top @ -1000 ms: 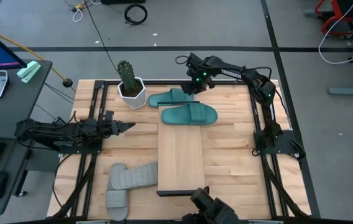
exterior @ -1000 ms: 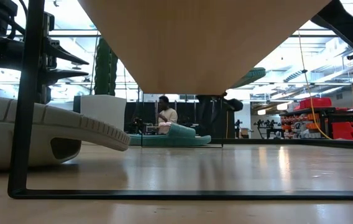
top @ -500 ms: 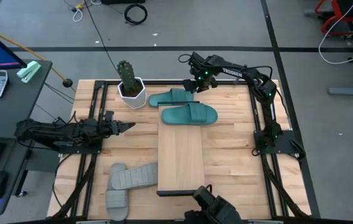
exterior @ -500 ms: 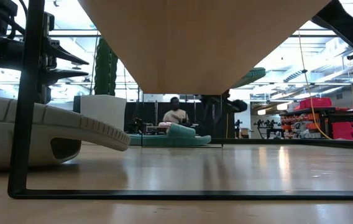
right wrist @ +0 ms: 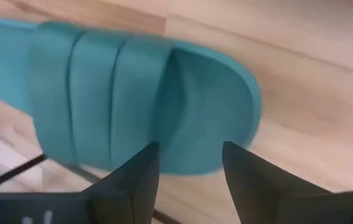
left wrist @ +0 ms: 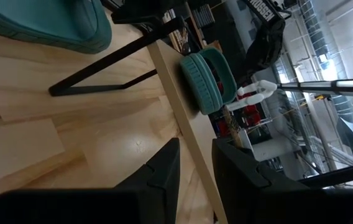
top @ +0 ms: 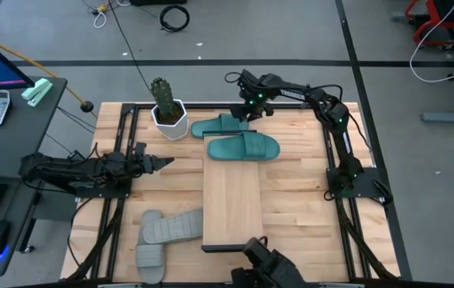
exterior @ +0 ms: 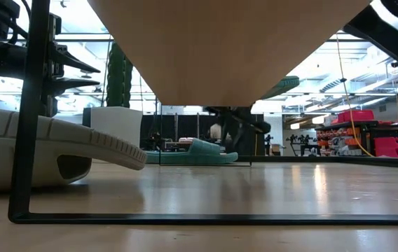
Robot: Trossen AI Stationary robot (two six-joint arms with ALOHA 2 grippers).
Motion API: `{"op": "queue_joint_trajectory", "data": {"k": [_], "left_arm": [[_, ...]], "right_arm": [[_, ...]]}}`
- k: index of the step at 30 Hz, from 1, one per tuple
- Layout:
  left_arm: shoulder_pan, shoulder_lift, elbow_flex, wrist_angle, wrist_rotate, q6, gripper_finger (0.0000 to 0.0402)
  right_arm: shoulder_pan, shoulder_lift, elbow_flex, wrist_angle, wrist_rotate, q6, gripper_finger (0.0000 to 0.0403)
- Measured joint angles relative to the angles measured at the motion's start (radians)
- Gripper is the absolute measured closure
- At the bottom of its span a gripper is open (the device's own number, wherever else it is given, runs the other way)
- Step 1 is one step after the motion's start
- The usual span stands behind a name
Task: Pick and place slides into the shelf
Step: Put the green slide on the shelf
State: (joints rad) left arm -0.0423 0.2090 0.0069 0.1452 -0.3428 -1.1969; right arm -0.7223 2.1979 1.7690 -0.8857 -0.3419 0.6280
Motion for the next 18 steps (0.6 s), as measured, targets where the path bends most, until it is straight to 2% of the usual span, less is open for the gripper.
{"op": "queue_joint_trajectory", "data": {"k": [18], "left_arm": [[0.0, 0.0, 0.0, 0.0, 0.0, -0.003, 0.0301]], "right_arm": [[0.029, 0.043, 0.005, 0.19, -0.147, 0.156, 0.0222]]}}
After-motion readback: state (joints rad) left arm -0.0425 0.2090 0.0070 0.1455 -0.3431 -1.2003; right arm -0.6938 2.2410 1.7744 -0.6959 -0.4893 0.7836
